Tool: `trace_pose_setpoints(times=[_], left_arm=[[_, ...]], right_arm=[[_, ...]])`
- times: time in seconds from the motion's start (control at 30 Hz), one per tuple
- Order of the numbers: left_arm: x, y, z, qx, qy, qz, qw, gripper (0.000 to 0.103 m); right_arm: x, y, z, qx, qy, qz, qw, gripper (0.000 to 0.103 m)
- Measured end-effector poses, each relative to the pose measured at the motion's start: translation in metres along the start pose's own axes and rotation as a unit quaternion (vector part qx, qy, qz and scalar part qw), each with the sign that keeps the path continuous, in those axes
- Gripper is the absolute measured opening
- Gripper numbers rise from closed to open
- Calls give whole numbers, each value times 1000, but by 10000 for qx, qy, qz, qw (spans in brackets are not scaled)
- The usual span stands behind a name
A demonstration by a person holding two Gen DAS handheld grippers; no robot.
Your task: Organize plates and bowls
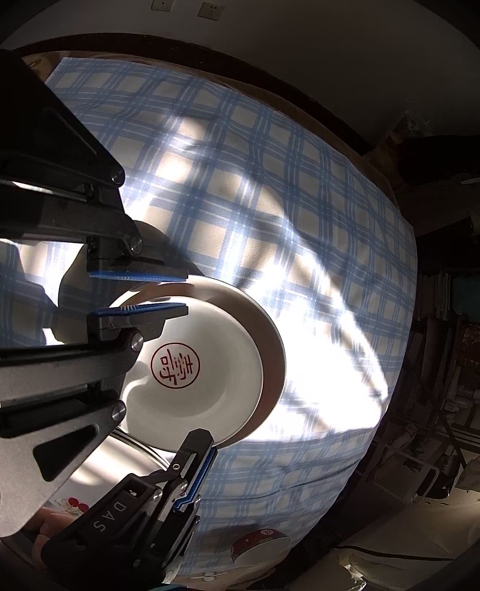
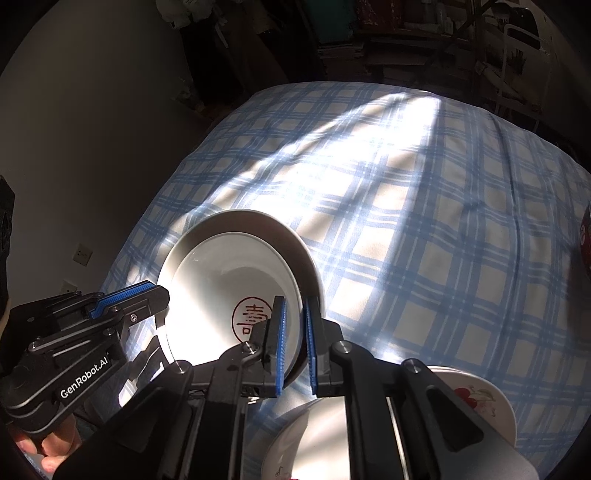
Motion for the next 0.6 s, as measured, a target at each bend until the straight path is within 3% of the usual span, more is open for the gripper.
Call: trace_pose_setpoints(times=[0.2, 0.23, 0.3, 0.43, 0.53, 0.6], left_arm=[[-5, -1, -3, -25, -4, -152, 9999, 15], [-5, -1, -4, -19, -13, -160, 9999, 15], [-5, -1, -7, 6, -22, -146, 9999, 16], [-1, -2, -14, 35, -23, -93, 9999, 22], [4, -4, -23, 208, -121, 101, 9997, 46], [7, -8, -34, 459, -272, 222, 9983, 70]], right_arm=[[1, -1, -8, 41, 37, 2, 10000, 15], [2, -3, -11, 90, 66, 23, 9999, 18], [6, -5, -20, 202, 114, 90, 9997, 36], [16, -9, -38, 263, 285, 130, 9992, 48], [28, -11, -55, 267, 555, 143, 9980, 63], [39, -12, -68, 323, 691, 188, 9969, 74]])
Point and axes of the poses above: each gripper's, at about its wrist camera, not at the fingertips, and z roughly the way its jaws point, x to its right, y to its underside, the point moved 9 cm from there along z, roughly the way its jaws point, and after that the axes turned 13 degrees about -z, right-handed, at the moved point
